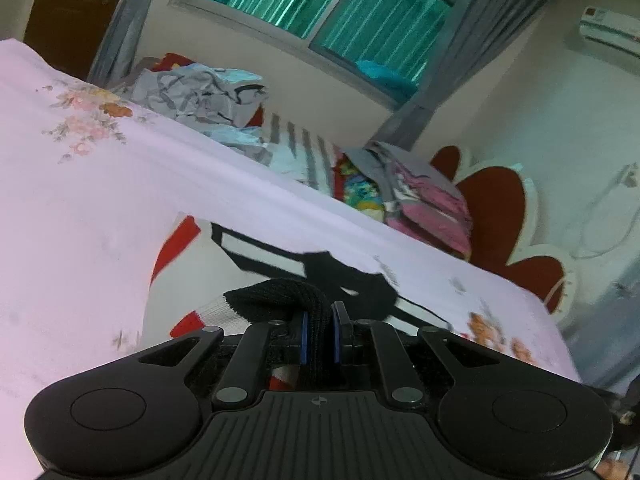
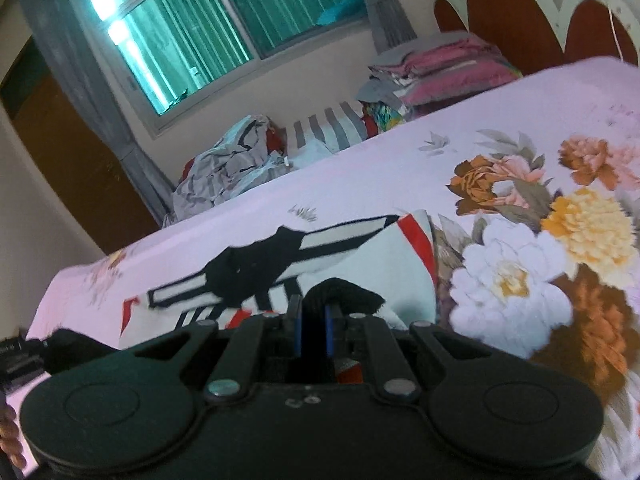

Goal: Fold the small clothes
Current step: 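Lift the hem with both grippers and fold it up onto the collar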

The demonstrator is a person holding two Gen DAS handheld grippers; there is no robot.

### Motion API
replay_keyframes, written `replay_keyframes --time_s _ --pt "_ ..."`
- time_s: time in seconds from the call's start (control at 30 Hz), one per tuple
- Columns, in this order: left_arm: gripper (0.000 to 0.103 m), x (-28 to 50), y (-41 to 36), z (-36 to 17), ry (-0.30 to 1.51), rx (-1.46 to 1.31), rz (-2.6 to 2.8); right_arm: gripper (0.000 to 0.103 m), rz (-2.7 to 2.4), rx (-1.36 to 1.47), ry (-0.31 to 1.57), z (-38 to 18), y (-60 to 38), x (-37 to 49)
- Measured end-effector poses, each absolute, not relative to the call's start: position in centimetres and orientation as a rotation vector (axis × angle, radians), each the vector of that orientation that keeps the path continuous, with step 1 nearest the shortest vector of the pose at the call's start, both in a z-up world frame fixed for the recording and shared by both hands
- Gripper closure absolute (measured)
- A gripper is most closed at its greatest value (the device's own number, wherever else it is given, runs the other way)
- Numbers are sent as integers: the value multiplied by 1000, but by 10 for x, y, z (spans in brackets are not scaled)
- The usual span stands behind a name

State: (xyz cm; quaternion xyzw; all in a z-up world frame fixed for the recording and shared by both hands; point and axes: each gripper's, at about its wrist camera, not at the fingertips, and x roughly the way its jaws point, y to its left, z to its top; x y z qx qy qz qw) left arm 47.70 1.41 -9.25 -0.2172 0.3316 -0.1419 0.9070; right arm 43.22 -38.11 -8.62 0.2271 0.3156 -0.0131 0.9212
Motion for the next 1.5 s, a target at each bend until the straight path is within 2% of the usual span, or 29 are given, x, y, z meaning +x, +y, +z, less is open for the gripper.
replay_keyframes --time_s 0.4,0.5,0.53,0.6,0.63,0.67,0.77,0.9,1.03,1.2,1.23,1.3,1.33,1.37,1.4,1.43,1.5 --pt "92 560 -5 -137 795 -407 -171 92 -49 516 767 -130 -402 511" --pt "91 569 -3 -145 814 -420 -153 87 -57 551 791 -138 -409 522" --pt "88 571 -2 -146 815 -429 -155 82 -70 554 786 -140 -411 524" --pt "66 573 -1 -146 809 -450 -163 67 -89 540 751 -137 -415 525" --pt "39 574 0 -145 794 -454 -169 51 -98 535 735 -134 -417 526" --pt "21 572 1 -142 765 -443 -154 46 -95 528 726 -132 -419 526" --pt "18 571 8 -129 698 -423 -153 47 -73 465 712 -123 -420 529" --pt "18 578 11 -129 737 -332 -190 40 -17 399 698 -120 -420 532" --pt "18 588 1 -143 813 -248 -223 40 17 302 765 -132 -405 546" --pt "35 597 -17 -152 832 -167 -231 48 37 202 804 -147 -390 560" --pt "48 598 -20 -152 835 -141 -236 54 40 181 805 -148 -389 562" --pt "64 598 -26 -152 846 -101 -236 71 61 151 812 -149 -386 564" --pt "73 598 -27 -151 845 -92 -235 86 73 138 819 -150 -384 565" --pt "91 597 -26 -152 847 -89 -236 91 80 129 824 -151 -382 566" --pt "97 597 -25 -152 854 -84 -235 91 85 127 821 -151 -381 565" --pt "97 596 -24 -152 852 -85 -238 96 90 130 817 -152 -381 563" --pt "98 592 -24 -149 841 -95 -253 97 93 134 794 -149 -382 560"
